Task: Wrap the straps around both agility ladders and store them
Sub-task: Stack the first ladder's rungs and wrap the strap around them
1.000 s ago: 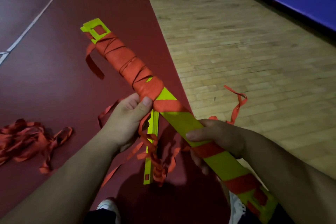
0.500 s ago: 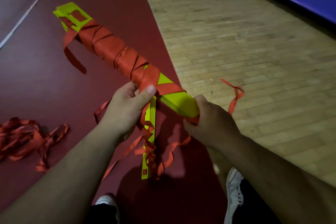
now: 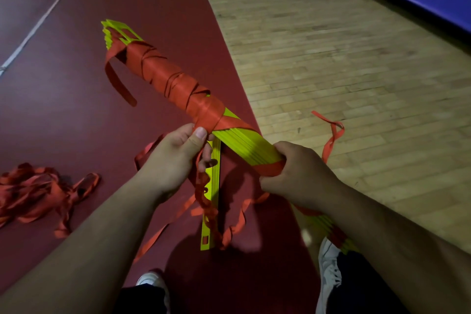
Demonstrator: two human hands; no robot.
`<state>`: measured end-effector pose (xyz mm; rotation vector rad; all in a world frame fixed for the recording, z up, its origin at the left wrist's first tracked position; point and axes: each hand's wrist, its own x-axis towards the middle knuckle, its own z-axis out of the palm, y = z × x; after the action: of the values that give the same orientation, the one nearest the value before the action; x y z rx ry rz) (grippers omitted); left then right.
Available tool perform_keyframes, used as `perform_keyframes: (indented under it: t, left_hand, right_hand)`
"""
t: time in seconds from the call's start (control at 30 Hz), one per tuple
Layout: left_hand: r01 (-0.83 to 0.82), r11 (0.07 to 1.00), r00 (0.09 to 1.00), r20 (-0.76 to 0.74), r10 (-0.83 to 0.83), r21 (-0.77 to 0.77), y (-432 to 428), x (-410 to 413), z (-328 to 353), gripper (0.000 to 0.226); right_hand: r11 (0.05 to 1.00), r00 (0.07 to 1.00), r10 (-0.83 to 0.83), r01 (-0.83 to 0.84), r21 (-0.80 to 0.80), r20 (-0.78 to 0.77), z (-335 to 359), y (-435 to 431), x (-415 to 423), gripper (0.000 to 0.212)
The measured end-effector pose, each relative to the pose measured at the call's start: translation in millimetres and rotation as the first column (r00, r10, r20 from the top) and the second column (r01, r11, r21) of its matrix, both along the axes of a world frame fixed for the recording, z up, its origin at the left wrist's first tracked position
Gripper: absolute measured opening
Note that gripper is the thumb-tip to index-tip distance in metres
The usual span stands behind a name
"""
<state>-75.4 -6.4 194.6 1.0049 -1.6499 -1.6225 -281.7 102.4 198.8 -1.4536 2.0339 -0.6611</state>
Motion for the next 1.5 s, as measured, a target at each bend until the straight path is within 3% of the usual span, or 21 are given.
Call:
perform_keyframes:
  t: [0.2, 0.4, 0.5, 0.6, 0.7, 0.77, 0.83, 0.93, 1.03, 1.13, 1.2, 1.33, 1.5]
  left_hand:
    - [-0.139, 0.99, 0.989, -0.044, 0.14, 0.04, 6, -13, -4, 0.043]
    - [-0.064, 0.992, 0.988, -0.136, 0.079, 0.113, 1, -9, -7, 0.062]
    - [0.083, 0.975, 0.954, -0.301, -0.018, 0.206, 5, -3, -6, 0.082]
    - [0.176, 0.962, 0.919, -0.385, -0.086, 0.206, 9, -3, 0, 0.072]
    - [0.059, 0.975, 0.94, -0.34, 0.018, 0.214, 8, -6, -4, 0.095]
    - [-0.077, 0.971, 0.954, -0.267, 0.138, 0.226, 9, -9, -3, 0.113]
    - [-0.18, 0.958, 0.941, -0.246, 0.234, 0.224, 11, -13, -2, 0.088]
    - [-0.307, 0.93, 0.927, -0.156, 0.34, 0.202, 13, -18, -1, 0.063]
    - [-0.425, 0.89, 0.894, -0.077, 0.441, 0.165, 16, -25, -4, 0.044]
    - [-0.494, 0.853, 0.856, -0.08, 0.511, 0.17, 21, -35, -2, 0.041]
    - [-0.501, 0.85, 0.854, -0.07, 0.516, 0.164, 22, -38, -1, 0.043]
    - [-0.373, 0.927, 0.927, 0.038, 0.372, 0.025, 17, -29, -1, 0.049]
    - [-0.104, 0.99, 0.988, 0.105, 0.114, -0.092, 6, -8, 7, 0.033]
  right_hand:
    - [1.0, 0.992, -0.002, -0.001, 0.026, 0.122, 2, 0, 5, 0.021]
    - [0.994, 0.949, 0.064, -0.088, 0.064, 0.31, 9, 2, 5, 0.017]
    - [0.975, 0.883, 0.139, -0.202, 0.097, 0.447, 12, 4, 9, 0.014]
    - [0.951, 0.751, 0.158, -0.291, 0.107, 0.641, 11, 6, 14, 0.014]
    - [0.922, 0.649, 0.126, -0.356, 0.153, 0.75, 11, 6, 13, 0.017]
    - [0.907, 0.629, 0.089, -0.372, 0.198, 0.772, 12, 3, 10, 0.03]
    - [0.921, 0.745, 0.117, -0.329, 0.209, 0.657, 6, -3, 7, 0.033]
    - [0.961, 0.927, 0.168, -0.23, 0.155, 0.335, -9, -8, 10, 0.047]
    - [0.984, 0.979, 0.128, -0.145, 0.103, 0.156, -20, -6, 19, 0.059]
    - [0.994, 0.996, 0.08, -0.083, 0.076, 0.032, -26, -6, 23, 0.084]
    - [0.997, 0.998, 0.052, -0.051, 0.052, -0.022, -28, -6, 24, 0.079]
    - [1.0, 0.993, 0.016, -0.015, 0.009, -0.116, -25, -5, 16, 0.054]
    - [0.999, 0.994, -0.028, 0.031, 0.032, -0.109, -10, -6, 2, 0.042]
